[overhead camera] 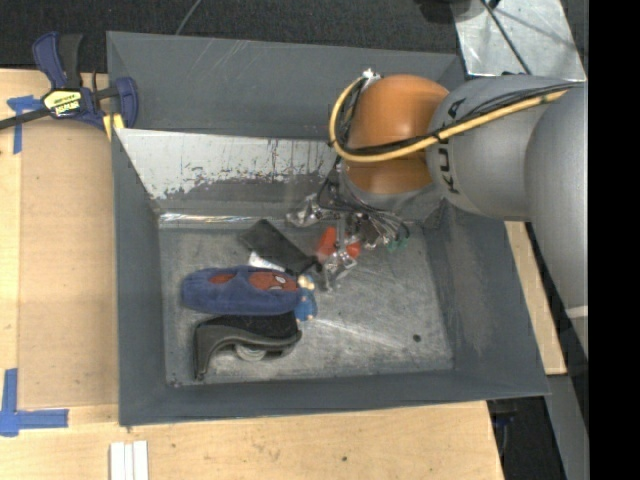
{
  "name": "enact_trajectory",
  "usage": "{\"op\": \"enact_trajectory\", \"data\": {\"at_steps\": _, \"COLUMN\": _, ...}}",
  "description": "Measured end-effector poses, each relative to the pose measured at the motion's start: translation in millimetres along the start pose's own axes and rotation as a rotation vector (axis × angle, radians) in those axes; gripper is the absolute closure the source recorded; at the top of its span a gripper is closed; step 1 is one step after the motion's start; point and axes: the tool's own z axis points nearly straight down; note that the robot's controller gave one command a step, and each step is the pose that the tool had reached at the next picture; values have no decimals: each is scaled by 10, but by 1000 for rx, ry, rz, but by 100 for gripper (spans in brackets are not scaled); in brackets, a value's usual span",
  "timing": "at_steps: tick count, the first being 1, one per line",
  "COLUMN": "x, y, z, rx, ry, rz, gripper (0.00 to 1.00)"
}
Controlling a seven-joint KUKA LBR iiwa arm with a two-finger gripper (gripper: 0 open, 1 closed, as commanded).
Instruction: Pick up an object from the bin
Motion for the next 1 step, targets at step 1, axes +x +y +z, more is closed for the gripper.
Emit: {"op": "enact_trajectory", "data": {"at_steps": 1, "x": -55, "y": 1, "z": -49, "rx": 3, "ry": -25, "rz": 1, "gripper": 100}}
